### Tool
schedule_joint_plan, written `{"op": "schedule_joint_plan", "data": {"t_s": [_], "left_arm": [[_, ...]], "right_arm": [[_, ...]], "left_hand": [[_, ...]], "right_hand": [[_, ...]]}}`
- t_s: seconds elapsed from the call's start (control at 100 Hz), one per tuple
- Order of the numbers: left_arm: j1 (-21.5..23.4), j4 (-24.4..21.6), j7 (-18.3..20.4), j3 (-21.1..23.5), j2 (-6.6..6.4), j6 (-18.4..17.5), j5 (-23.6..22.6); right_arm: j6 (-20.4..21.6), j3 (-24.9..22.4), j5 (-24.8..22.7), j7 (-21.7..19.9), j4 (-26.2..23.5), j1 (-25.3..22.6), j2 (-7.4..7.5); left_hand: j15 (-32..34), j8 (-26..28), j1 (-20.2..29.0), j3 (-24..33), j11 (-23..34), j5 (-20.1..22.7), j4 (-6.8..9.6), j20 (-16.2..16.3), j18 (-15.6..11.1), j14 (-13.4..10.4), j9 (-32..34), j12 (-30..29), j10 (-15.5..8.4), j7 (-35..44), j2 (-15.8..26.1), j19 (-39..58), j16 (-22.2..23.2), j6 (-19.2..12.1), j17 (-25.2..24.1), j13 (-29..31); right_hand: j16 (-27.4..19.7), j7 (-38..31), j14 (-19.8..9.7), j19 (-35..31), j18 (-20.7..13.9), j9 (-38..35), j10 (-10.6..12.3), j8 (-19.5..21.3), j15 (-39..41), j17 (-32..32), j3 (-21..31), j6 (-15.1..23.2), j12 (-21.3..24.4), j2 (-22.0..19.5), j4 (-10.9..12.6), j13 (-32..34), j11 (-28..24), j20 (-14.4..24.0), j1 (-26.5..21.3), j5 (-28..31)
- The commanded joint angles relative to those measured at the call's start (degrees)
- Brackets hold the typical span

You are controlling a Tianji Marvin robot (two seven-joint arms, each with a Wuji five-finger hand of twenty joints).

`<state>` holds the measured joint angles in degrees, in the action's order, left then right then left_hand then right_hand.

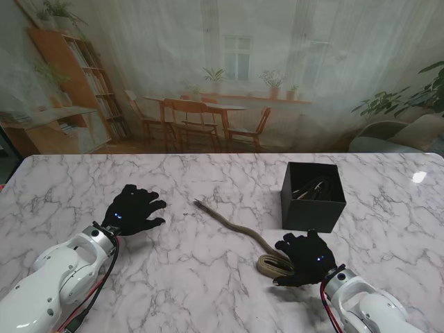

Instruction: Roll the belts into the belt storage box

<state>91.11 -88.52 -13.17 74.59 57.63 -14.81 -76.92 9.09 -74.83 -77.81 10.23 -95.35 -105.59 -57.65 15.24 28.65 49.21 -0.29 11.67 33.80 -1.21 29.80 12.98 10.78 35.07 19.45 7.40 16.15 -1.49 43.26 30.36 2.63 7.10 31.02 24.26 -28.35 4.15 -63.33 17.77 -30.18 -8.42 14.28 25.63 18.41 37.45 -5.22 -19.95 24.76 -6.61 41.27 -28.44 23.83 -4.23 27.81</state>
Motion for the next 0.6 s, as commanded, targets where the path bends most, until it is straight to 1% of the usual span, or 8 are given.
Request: {"op": "schedule_joint_plan", "data": {"t_s": [0.0, 0.09, 0.17, 0.32, 0.45, 0.51, 0.58, 0.59], "left_arm": [[0.06, 0.06, 0.8, -0.08, 0.12, 0.21, 0.01], [0.04, 0.08, 0.75, -0.08, 0.13, 0.21, 0.02], [0.01, 0.12, 0.7, -0.1, 0.13, 0.2, 0.07], [-0.07, 0.16, 0.75, -0.18, 0.13, 0.13, 0.1], [-0.12, 0.22, 0.75, -0.22, 0.13, 0.12, 0.16], [-0.15, 0.26, 0.73, -0.25, 0.14, 0.13, 0.19], [-0.2, 0.3, 0.73, -0.3, 0.14, 0.12, 0.22], [-0.21, 0.31, 0.73, -0.31, 0.14, 0.11, 0.22]], "right_arm": [[-0.59, 1.22, 0.44, -0.09, 1.48, 0.98, -0.39], [-1.63, 2.71, 1.68, -0.4, 2.63, 2.08, -0.49], [-2.11, 3.58, 2.43, -0.65, 3.28, 2.76, -0.54], [-3.1, 4.91, 2.83, -0.21, 4.3, 3.73, -0.57], [-3.54, 5.61, 3.58, 1.43, 5.16, 4.28, -0.73], [-3.58, 5.85, 3.95, 2.51, 5.67, 4.57, -0.82], [-3.51, 5.92, 4.57, 2.84, 5.91, 4.71, -0.92], [-3.49, 5.95, 4.68, 2.89, 5.96, 4.73, -0.94]], "left_hand": [[1.16, -0.59, 0.01, -1.33, 0.72, -0.3, 0.15, 0.74, 1.84, 0.88, 0.5, 0.38, 0.28, 0.04, 2.8, -0.19, 0.24, 1.61, -0.48, 0.08], [1.15, -0.6, 0.0, -1.34, 0.71, -0.32, 0.14, 0.75, 1.87, 0.84, 0.44, 0.38, 0.3, 0.03, 2.81, -0.16, 0.23, 1.61, -0.45, 0.07], [1.12, -0.6, -0.01, -1.33, 0.74, -0.33, 0.14, 0.75, 1.8, 0.86, 0.46, 0.38, 0.29, 0.03, 2.82, -0.15, 0.21, 1.59, -0.47, -0.01], [1.11, -0.59, 0.07, -1.31, 0.75, -0.32, 0.15, 0.73, 1.74, 0.83, 0.4, 0.38, 0.32, 0.06, 2.82, -0.14, 0.19, 1.65, -0.46, -0.1], [1.1, -0.58, 0.09, -1.31, 0.75, -0.3, 0.15, 0.72, 1.73, 0.89, 0.34, 0.37, 0.37, 0.08, 2.77, -0.12, 0.18, 1.71, -0.45, -0.18], [1.11, -0.59, 0.11, -1.31, 0.74, -0.32, 0.15, 0.71, 1.71, 0.88, 0.33, 0.37, 0.44, 0.07, 2.77, -0.14, 0.18, 1.63, -0.5, -0.18], [1.1, -0.6, 0.09, -1.34, 0.71, -0.36, 0.14, 0.71, 1.76, 0.82, 0.28, 0.36, 0.37, 0.05, 2.76, -0.12, 0.16, 1.6, -0.47, -0.19], [1.07, -0.6, 0.06, -1.35, 0.72, -0.37, 0.14, 0.71, 1.77, 0.92, 0.31, 0.36, 0.36, 0.04, 2.76, -0.11, 0.15, 1.65, -0.45, -0.27]], "right_hand": [[-1.43, 0.58, 1.59, 0.83, -0.21, 0.58, -1.37, 3.45, -2.22, -0.69, 0.84, -2.04, 0.57, 1.44, 0.67, -1.07, -0.18, 0.88, -0.39, 1.88], [-2.01, 1.7, 1.35, 0.28, -0.9, -2.11, -1.17, 6.06, -2.3, 0.39, -0.74, -1.69, 0.51, 2.01, 1.3, 0.66, -0.81, 0.92, -4.8, 2.6], [-1.88, 1.81, 1.13, -0.47, -1.27, -5.51, -0.67, 6.64, -1.65, 1.81, -0.87, -1.15, 0.16, 2.5, 1.59, 3.25, -1.87, 1.08, -6.45, 2.86], [0.22, 0.41, -0.21, -3.73, -1.53, -14.93, 2.67, 8.32, 1.46, 5.74, -2.83, 0.41, -2.48, 3.38, 2.7, 11.62, -5.22, 2.01, -14.58, 3.06], [3.56, -1.2, -1.07, -7.54, -2.36, -20.73, 4.94, 7.13, 5.66, 9.31, -3.7, 0.78, -5.61, 4.08, 3.71, 17.17, -8.79, 3.29, -21.32, 2.93], [5.3, -2.17, -1.39, -9.25, -3.01, -23.36, 5.93, 5.25, 7.93, 10.79, -6.14, 0.26, -7.08, 3.4, 4.25, 19.44, -10.76, 3.67, -25.01, 1.92], [6.5, -1.63, -1.53, -10.32, -3.49, -26.78, 7.01, 3.28, 10.27, 12.17, -7.64, -1.18, -7.8, 2.98, 4.73, 22.24, -12.31, 3.79, -27.04, -1.03], [6.8, -2.11, -1.55, -10.53, -3.48, -27.22, 7.12, 1.68, 10.65, 12.35, -8.73, -1.5, -8.01, 2.71, 5.09, 22.6, -12.55, 3.7, -27.92, -1.89]]}}
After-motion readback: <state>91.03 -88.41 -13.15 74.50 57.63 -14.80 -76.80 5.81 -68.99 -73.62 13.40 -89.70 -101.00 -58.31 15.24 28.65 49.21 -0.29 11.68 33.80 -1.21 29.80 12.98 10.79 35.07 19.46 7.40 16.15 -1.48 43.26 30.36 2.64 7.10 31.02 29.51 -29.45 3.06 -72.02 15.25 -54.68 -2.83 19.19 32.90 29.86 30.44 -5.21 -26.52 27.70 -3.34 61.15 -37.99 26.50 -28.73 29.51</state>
